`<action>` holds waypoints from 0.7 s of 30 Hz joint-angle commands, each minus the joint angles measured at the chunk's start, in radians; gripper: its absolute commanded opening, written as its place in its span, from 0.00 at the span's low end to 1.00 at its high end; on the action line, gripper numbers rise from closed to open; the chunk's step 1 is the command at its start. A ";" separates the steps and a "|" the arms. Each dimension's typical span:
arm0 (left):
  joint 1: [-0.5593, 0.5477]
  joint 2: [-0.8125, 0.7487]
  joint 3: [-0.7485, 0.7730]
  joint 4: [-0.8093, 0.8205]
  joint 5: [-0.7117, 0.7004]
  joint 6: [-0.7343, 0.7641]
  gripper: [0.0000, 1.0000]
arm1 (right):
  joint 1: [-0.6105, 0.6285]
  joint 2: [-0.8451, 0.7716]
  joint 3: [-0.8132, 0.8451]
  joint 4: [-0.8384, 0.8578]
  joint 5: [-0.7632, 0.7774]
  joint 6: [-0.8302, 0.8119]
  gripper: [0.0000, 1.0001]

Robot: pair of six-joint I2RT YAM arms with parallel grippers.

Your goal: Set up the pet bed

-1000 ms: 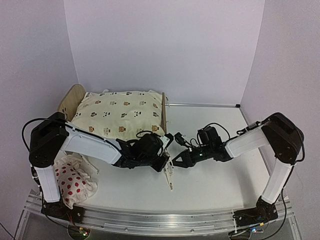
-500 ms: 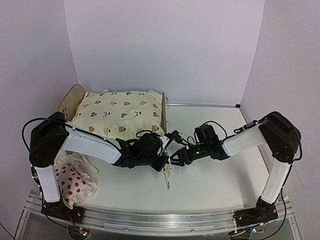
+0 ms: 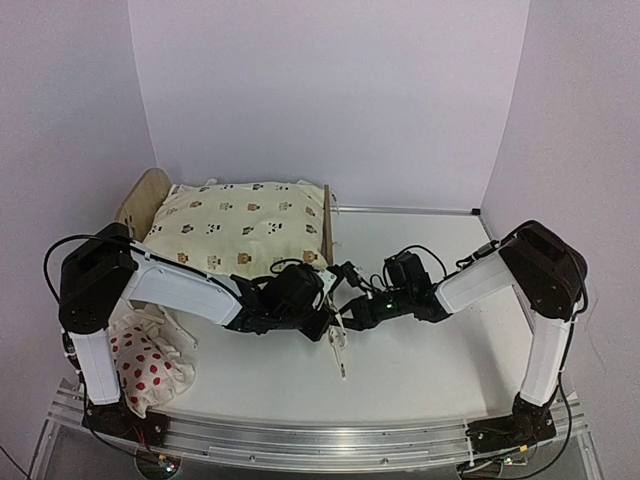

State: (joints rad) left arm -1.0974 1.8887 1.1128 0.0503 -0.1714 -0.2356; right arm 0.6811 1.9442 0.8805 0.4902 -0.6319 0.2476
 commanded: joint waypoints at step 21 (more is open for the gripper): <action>-0.012 -0.118 0.062 -0.150 -0.031 -0.072 0.76 | 0.016 -0.115 -0.056 -0.007 0.254 0.157 0.00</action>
State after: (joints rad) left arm -1.1007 1.8476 1.1278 -0.0239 -0.1640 -0.2846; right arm 0.6818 1.9169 0.8418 0.5029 -0.4769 0.3447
